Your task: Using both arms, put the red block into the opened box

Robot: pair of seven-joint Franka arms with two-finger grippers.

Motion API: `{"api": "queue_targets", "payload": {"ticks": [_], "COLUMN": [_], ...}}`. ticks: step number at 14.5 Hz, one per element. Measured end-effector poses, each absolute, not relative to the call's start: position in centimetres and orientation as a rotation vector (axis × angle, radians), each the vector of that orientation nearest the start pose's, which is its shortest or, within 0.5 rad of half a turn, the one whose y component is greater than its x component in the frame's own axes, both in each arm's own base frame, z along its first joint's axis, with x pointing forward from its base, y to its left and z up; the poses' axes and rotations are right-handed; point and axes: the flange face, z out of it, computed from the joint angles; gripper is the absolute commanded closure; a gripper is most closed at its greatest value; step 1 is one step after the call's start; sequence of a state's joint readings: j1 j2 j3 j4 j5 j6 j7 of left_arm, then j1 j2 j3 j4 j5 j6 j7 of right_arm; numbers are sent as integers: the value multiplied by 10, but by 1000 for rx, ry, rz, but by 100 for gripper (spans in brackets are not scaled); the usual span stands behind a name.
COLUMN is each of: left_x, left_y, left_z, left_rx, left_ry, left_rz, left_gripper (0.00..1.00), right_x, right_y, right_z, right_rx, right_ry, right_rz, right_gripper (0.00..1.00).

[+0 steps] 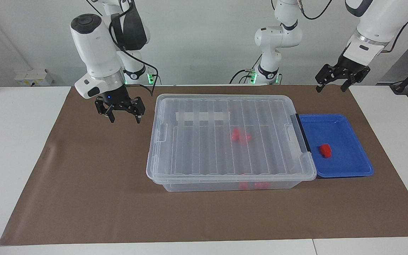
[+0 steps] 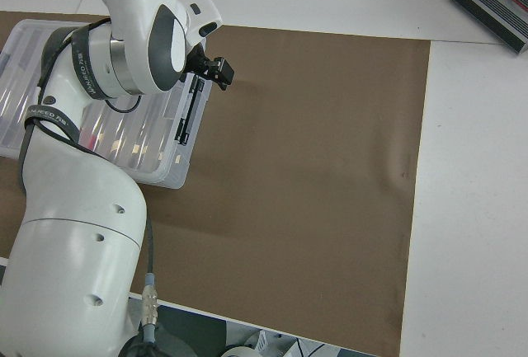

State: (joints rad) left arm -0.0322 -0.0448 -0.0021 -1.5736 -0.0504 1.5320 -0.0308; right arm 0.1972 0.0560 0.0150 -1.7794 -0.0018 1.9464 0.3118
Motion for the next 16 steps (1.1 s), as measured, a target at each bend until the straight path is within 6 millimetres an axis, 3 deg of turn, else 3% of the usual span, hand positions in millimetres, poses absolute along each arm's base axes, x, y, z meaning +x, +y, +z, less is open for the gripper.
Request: {"api": "queue_targets", "payload": {"ticks": [3,6,12,16], "left_x": [536,536,536,536], "left_y": [-24,-24,-24,-24], "left_z": [644,644,644,644], "left_rx": [-3192,-3192,-3192,-3192], "left_ry": [9,9,9,9], "left_rz": [-3,-3,-3,-3], "left_gripper": [0,0,0,0], "right_x": [586,592,592,595], "right_y": [155,167,166,152], "right_z": [496,476,463,459], "right_rx": [-3099,-3099,-3109,-3112], "right_ry": [145,132,136,169], "right_rz": [-170,-162,-124,-114], "right_gripper": [1,1,2,2]}}
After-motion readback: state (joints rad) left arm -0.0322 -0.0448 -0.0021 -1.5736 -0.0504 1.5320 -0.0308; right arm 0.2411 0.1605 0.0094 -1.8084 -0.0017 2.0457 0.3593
